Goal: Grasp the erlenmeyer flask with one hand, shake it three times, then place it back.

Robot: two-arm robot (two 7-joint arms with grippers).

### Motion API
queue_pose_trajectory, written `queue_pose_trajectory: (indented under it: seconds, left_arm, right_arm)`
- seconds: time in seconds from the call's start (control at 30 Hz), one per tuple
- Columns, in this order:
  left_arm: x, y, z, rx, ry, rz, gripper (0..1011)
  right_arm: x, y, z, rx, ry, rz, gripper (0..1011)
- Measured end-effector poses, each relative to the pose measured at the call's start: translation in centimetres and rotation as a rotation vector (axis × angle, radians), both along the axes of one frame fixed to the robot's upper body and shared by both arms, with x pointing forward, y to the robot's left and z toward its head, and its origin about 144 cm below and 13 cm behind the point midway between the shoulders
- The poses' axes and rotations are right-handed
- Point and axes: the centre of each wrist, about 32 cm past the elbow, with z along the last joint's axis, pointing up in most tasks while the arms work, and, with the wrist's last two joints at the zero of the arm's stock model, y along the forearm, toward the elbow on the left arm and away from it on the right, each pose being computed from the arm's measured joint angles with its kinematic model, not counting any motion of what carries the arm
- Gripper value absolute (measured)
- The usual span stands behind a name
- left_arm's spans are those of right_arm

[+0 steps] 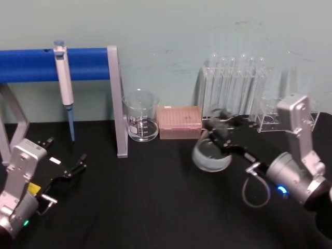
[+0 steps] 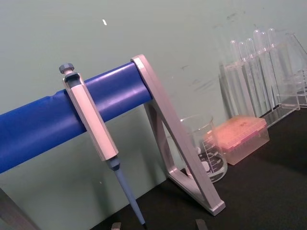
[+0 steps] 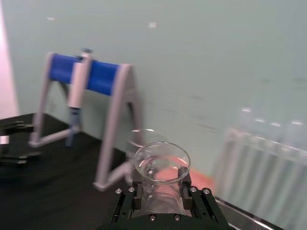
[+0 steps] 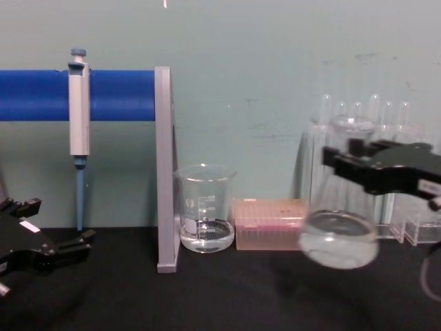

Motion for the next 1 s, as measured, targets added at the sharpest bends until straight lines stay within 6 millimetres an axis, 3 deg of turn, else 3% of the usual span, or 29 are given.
queue_pose_trajectory:
  seconds: [0.43,1.0]
  left_arm:
    - [0.0,0.0,0.0,0.000,0.000,0.000,1001]
    - [0.0,0.0,0.0,0.000,0.000,0.000,1001]
  right_arm:
    - [-0.3,-3.5,0.1,-0.012,-0.003,-0.223,457]
    - [0.0,-3.6,0.1,-0.010,0.001,-0.227,457]
